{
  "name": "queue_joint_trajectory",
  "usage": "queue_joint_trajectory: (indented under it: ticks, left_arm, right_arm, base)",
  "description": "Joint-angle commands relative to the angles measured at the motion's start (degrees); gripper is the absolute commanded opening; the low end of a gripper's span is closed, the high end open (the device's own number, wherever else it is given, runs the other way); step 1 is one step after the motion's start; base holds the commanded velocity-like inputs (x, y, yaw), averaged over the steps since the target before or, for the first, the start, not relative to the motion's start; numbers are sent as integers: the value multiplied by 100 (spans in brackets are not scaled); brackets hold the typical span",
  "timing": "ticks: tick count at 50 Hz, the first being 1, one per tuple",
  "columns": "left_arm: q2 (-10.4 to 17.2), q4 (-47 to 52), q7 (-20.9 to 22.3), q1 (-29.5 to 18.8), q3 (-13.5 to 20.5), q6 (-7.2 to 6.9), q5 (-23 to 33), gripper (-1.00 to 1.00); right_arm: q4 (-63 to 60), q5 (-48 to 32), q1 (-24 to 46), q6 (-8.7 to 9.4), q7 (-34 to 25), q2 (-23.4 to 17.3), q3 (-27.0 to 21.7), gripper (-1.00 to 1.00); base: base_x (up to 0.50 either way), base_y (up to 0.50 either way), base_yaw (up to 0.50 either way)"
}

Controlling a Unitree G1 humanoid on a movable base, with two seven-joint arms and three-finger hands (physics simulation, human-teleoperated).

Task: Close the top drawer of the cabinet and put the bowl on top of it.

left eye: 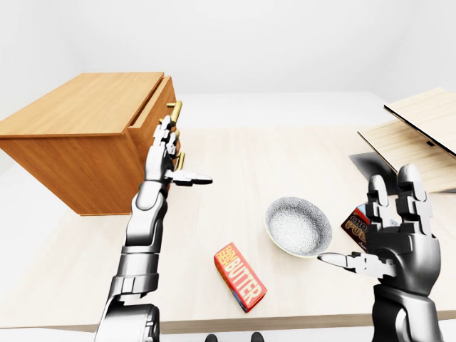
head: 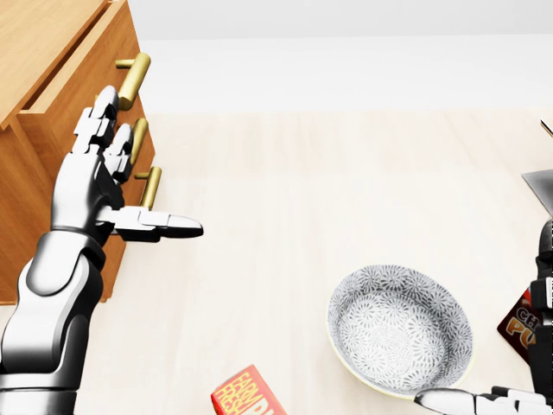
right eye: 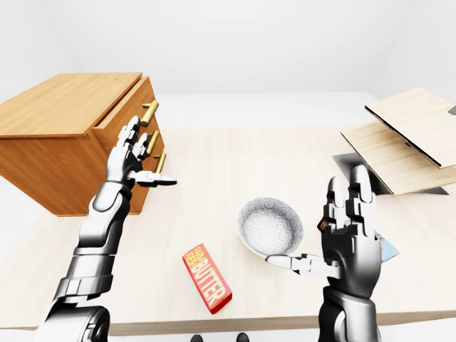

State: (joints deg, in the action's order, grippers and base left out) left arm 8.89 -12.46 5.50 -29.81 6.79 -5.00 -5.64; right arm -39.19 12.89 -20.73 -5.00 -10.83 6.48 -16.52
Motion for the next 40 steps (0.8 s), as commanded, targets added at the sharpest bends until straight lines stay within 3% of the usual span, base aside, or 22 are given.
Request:
queue_joint_trajectory:
  ticks: [1,18,40]
  left_arm:
    - [163,-695,-83,-310,86,0,-72,100]
    - [406,-1628,-119,-687,213,0,-232,100]
    - [607,-1718,-123,-748,328,0,-579,100]
  right_arm:
    - [35,-13,-56,0,-6,0,42,100]
    - [78,-148,8,0,181,-3,59,100]
    - [43,-173,155,0,284,-95,75,100]
  base:
    - [0,0,0]
    - [0,0,0]
    - [0,0,0]
